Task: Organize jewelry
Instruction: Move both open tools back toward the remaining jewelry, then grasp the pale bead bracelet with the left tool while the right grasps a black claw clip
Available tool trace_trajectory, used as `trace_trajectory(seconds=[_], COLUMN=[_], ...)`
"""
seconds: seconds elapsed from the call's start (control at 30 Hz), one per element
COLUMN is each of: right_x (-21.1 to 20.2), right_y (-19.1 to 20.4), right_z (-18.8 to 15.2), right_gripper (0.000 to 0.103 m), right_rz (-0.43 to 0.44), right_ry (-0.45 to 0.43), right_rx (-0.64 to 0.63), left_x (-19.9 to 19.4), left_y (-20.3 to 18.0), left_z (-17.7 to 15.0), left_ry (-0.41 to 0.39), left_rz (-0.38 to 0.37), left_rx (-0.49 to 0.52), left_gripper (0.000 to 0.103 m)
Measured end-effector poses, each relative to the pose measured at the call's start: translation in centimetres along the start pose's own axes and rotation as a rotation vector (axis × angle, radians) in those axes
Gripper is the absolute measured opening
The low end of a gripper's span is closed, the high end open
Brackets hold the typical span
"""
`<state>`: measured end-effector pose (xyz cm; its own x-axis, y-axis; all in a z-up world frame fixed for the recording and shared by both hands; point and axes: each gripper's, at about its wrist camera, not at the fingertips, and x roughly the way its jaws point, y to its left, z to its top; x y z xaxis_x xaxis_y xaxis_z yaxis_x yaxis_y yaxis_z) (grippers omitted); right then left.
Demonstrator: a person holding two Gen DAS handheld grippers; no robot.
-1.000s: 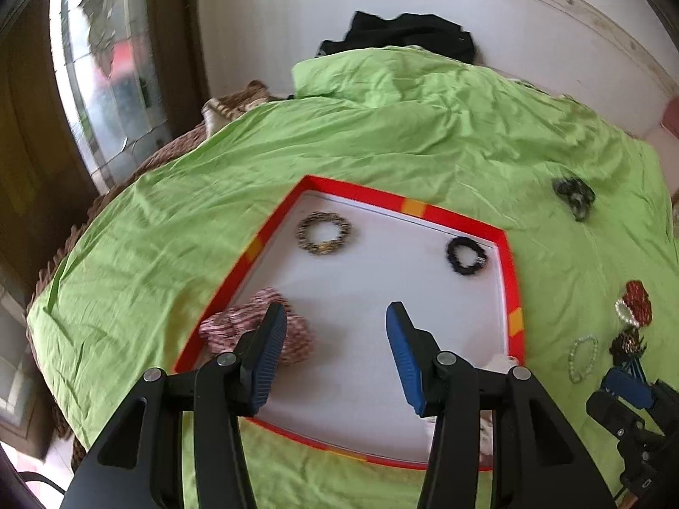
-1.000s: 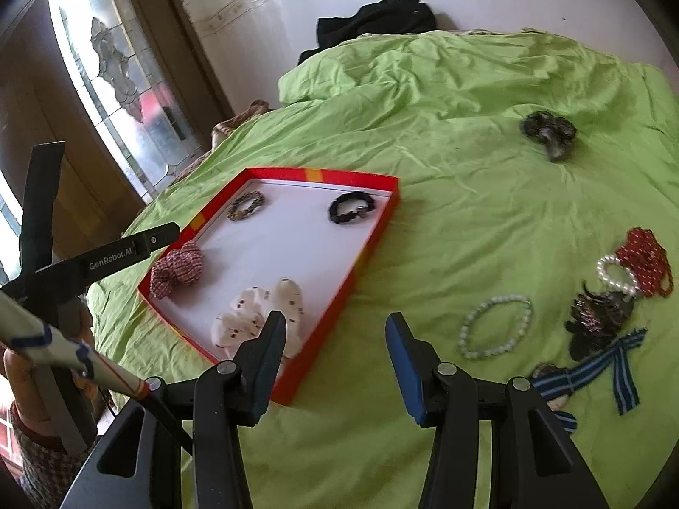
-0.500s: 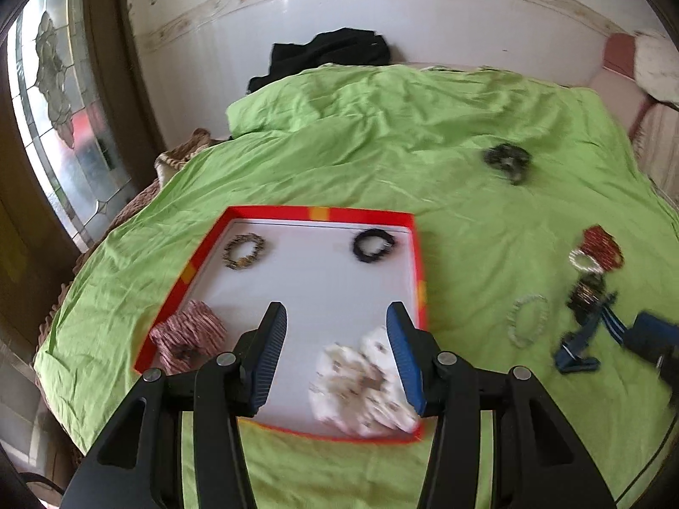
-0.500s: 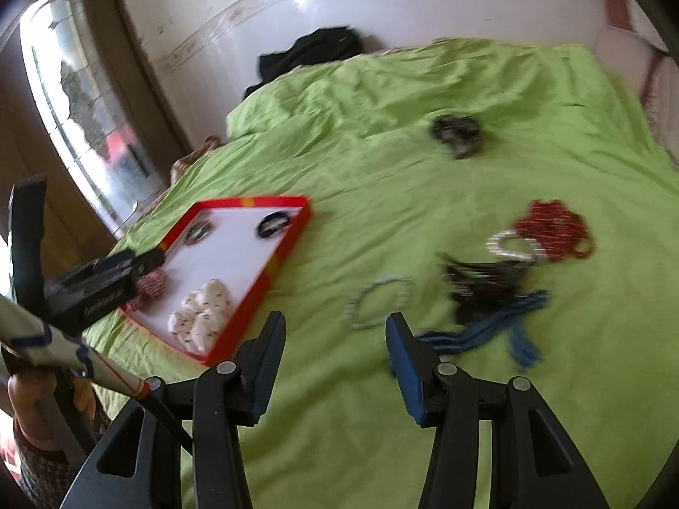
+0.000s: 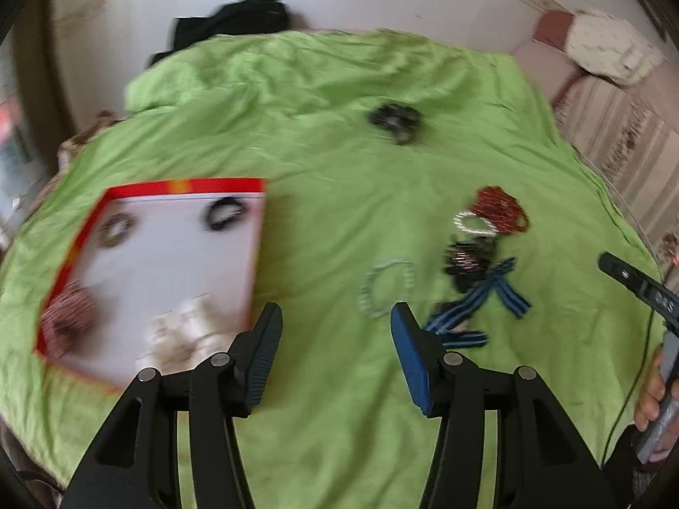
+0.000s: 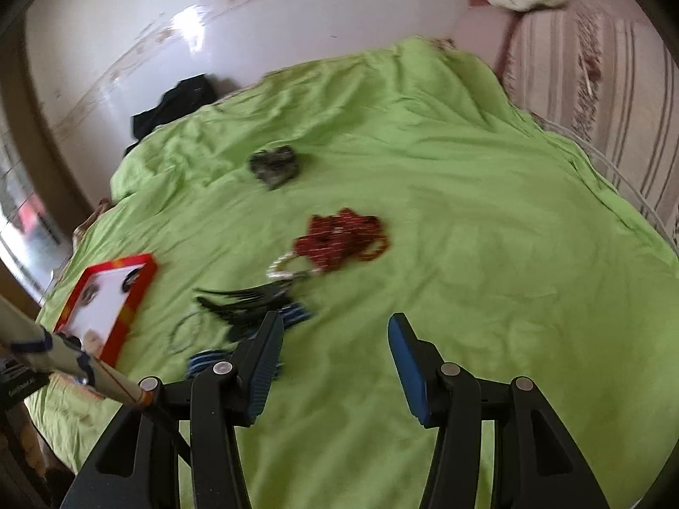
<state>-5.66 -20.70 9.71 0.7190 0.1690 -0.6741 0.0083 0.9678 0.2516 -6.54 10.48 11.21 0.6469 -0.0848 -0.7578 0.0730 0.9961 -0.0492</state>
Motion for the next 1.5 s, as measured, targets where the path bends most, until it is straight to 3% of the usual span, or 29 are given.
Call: trace_trajectory(seconds=[0.13, 0.23, 0.43, 0.63, 0.87, 0.93, 0.97, 1.0, 1.03, 1.13, 1.27, 1.5], right_x=[2.3, 3.6, 4.8, 7.9, 10.7, 11.2, 11.3, 11.2, 11.0, 10.0, 8.4, 6.3], right_y=[-1.1, -0.6, 5.5, 10.4, 11.6, 11.9, 11.9, 12.0, 12.0, 12.2, 11.4, 10.0], right_z=[0.9, 1.0, 0.2, -1.4, -1.3, -1.3, -1.3, -1.2, -1.2, -0.8, 0.4, 1.7], right_gripper=[0.056, 0.056, 0.056, 0.056, 0.055, 0.049, 0.036, 0.032, 0.025, 0.015, 0.010, 0.009], right_rz=[0.042, 0.135, 0.277, 0.213, 0.184, 0.171, 0.170, 0.176, 0.180, 0.167, 0.204, 0.243], right_ry=[0.027, 0.064, 0.113, 0.128, 0.133, 0.115, 0.109, 0.106, 0.099, 0.063, 0.031, 0.004], right_rx=[0.022, 0.026, -0.187, -0.413, -0.475, -0.485, -0.485, -0.483, -0.479, -0.480, -0.393, -0.270], left_x=[3.9, 6.6, 10.0, 11.7, 12.9, 13.1, 13.2, 13.2, 13.2, 12.7, 10.4, 5.9], left_y=[-1.1, -0.9, 0.3, 0.5, 0.0, -0.2, -0.3, -0.5, -0.6, -0.6, -0.6, 0.1], left_z=[0.4, 0.4, 0.8, 0.7, 1.0, 0.9, 0.8, 0.8, 0.7, 0.7, 1.2, 1.8], left_ry=[0.042, 0.098, 0.147, 0.181, 0.183, 0.182, 0.180, 0.177, 0.174, 0.164, 0.099, 0.002], left_rz=[-0.016, -0.052, -0.159, -0.203, -0.243, -0.244, -0.240, -0.235, -0.228, -0.230, -0.249, -0.290], left_rx=[0.031, 0.020, -0.039, -0.032, -0.026, -0.020, -0.014, -0.008, -0.001, -0.007, -0.011, -0.030], left_gripper=[0.052, 0.051, 0.045, 0.031, 0.029, 0.029, 0.029, 0.027, 0.009, 0.005, 0.005, 0.005])
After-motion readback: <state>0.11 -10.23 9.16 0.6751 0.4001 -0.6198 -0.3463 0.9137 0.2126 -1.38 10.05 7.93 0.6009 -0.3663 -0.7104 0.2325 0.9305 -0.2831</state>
